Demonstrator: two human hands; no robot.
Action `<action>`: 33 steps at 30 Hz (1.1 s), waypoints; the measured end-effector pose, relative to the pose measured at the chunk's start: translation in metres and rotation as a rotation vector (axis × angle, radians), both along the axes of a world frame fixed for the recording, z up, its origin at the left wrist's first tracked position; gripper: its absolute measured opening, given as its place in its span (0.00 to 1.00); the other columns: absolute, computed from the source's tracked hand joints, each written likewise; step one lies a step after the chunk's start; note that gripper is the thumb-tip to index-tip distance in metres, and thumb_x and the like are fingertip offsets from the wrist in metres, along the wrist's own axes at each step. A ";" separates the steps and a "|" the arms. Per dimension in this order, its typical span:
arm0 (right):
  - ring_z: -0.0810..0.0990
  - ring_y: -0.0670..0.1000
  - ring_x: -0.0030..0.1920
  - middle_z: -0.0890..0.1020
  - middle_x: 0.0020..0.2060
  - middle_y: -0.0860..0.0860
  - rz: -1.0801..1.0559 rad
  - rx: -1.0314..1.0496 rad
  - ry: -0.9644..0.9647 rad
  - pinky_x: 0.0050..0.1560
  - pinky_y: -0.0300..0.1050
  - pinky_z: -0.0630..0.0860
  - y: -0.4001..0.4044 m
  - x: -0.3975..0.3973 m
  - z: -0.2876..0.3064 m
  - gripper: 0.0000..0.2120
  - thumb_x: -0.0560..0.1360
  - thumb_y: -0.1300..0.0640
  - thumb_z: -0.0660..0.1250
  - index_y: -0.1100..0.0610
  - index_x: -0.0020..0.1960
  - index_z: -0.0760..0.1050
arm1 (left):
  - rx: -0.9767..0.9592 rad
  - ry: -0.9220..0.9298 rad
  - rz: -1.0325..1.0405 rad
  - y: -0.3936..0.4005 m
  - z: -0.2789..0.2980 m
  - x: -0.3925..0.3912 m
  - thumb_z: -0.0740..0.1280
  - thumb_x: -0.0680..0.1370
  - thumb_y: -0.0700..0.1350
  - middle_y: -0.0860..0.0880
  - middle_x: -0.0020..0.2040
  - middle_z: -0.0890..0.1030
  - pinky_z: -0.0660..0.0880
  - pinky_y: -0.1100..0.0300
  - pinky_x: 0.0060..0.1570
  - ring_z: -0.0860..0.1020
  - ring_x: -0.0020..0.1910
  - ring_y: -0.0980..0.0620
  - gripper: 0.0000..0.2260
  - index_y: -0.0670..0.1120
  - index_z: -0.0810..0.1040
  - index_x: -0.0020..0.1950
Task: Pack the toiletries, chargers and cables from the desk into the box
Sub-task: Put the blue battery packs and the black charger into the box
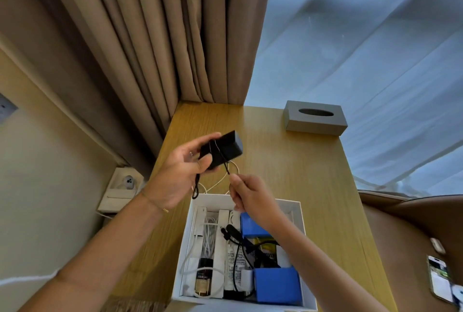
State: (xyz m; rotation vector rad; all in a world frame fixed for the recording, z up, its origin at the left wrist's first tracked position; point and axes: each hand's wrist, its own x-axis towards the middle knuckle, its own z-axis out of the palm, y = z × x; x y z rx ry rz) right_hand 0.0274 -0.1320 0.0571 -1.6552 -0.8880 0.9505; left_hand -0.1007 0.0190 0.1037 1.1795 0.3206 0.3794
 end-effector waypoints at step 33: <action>0.68 0.47 0.30 0.71 0.30 0.45 0.259 -0.097 -0.304 0.34 0.44 0.68 -0.018 -0.009 0.018 0.15 0.85 0.51 0.56 0.51 0.45 0.76 | 0.817 0.210 0.382 0.001 0.014 -0.006 0.80 0.65 0.41 0.55 0.55 0.80 0.80 0.57 0.52 0.80 0.53 0.52 0.24 0.53 0.77 0.58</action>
